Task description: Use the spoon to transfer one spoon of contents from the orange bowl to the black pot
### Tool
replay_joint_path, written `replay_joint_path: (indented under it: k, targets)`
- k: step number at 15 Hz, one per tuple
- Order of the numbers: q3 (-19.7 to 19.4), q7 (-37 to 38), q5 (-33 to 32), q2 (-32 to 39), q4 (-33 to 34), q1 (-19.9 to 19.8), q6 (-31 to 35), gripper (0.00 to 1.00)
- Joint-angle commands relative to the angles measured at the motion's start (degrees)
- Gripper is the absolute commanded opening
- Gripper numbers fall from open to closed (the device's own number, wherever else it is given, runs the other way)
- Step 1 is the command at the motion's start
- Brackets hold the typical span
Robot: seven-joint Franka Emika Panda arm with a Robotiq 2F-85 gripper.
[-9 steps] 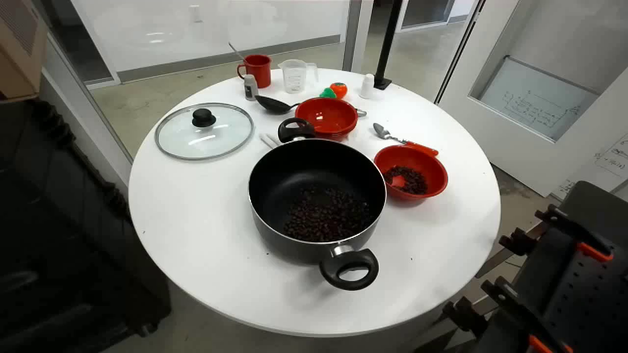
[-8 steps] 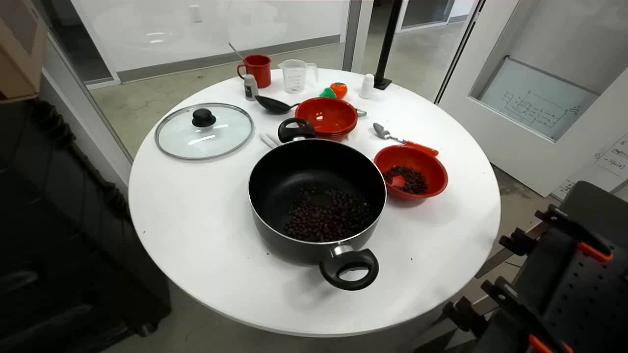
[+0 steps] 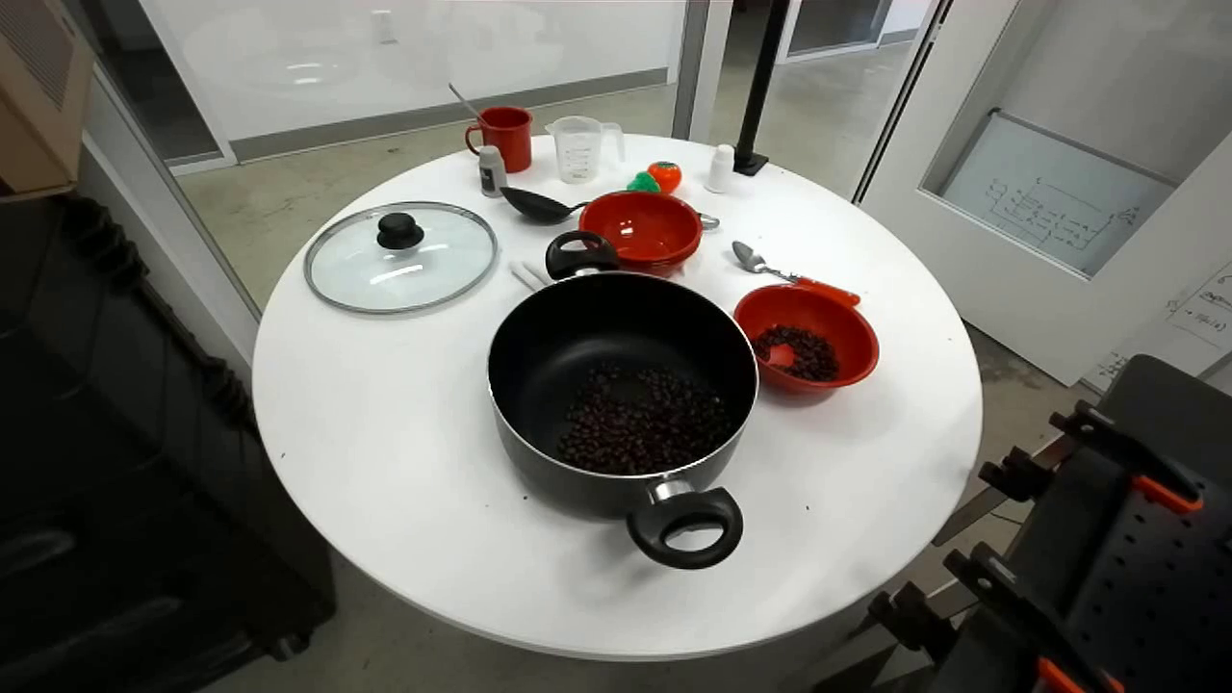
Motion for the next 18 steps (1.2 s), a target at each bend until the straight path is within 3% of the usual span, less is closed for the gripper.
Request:
replay_joint_path:
  k: [1, 5, 10, 12, 13, 18]
  targets:
    - [-3.5, -2.8, -4.5, 7.3, 2.5, -5.0, -0.1, 1.00]
    - [-6.5, -3.6, -14.8, 18.9, 5.3, -10.3, 0.3, 1.00]
    - [-8.4, -7.0, -27.2, 32.5, 9.3, -11.4, -0.3, 1.00]
    - [-9.1, -13.6, -26.8, 36.2, 10.1, -11.1, 0.0, 1.00]
    - [-9.0, -8.6, -26.0, 32.4, 7.1, -11.0, 1.0, 1.00]
    - [-9.1, -12.0, -27.2, 37.0, 8.9, -10.9, 1.6, 1.00]
